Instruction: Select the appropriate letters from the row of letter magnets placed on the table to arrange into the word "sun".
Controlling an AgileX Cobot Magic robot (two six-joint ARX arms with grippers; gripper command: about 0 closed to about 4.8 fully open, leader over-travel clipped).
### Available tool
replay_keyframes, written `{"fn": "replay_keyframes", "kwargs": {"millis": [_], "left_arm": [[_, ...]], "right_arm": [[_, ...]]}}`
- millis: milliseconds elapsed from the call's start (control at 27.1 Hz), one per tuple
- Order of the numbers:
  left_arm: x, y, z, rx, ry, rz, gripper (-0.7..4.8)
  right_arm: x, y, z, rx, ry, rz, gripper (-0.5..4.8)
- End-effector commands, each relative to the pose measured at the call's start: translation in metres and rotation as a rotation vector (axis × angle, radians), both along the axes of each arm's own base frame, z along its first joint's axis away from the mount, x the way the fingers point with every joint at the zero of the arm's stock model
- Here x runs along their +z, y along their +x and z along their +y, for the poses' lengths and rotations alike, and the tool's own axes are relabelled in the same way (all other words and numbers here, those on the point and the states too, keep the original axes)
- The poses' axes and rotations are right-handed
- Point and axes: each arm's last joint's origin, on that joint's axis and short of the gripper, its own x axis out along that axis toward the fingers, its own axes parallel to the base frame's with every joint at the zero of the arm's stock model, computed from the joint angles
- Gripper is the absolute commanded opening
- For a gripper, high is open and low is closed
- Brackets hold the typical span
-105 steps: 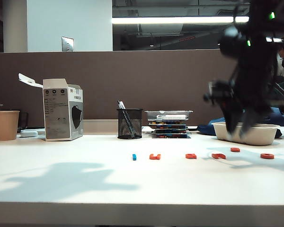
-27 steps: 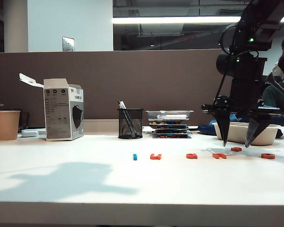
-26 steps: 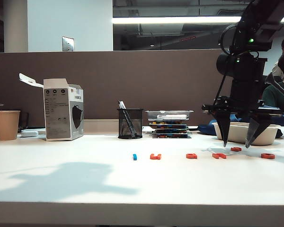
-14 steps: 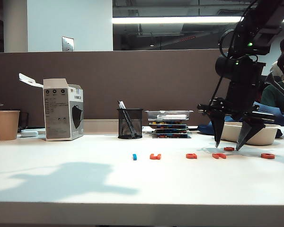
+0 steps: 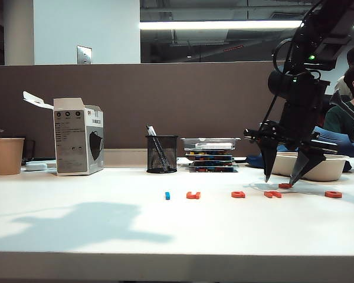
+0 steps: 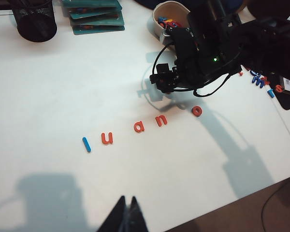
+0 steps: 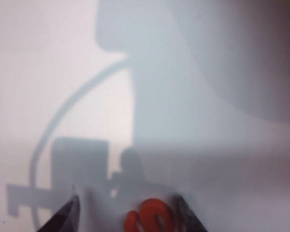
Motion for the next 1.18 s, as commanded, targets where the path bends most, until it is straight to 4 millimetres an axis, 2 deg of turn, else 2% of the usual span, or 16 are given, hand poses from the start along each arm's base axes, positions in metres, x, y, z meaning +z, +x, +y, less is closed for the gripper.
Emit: {"fn": "replay_keyframes", "kwargs": {"millis": [37,185,333,628,739,1183], "left_arm": [[0.002,0.000,0.000,-0.001,-0.010,-0.014,-0.05],[0.002,0.000,0.000,0.000,-0.010,-0.014,-0.05],[0.002,0.000,0.000,0.000,-0.012,-0.015,-0.05],[0.002,0.000,0.000,-0.001,-0.011,-0.014,-0.05],[0.002,0.000,0.000,-0.001,-0.010,-0.014,-0.05],[0.002,0.000,0.000,-0.036,0.031,-0.040,-0.05]], "right_arm": [[-0.001,-0.001,0.000,0.004,-0.001,0.017,2.51],[-0.002,-0.005,0.002,0.010,-0.008,0.052,2.45],[-0.003,-0.008,0.003,0.009,-0.033,0.077,1.65],[-0.005,-0.008,0.004,-0.002,-0.079,0.075,1.65],[-0.014,-0.008,0.005,-0.001,-0.096,0.105,1.65],[-0.025,-0.012,0.026,0.041,-0.146,0.129,1.64]]}}
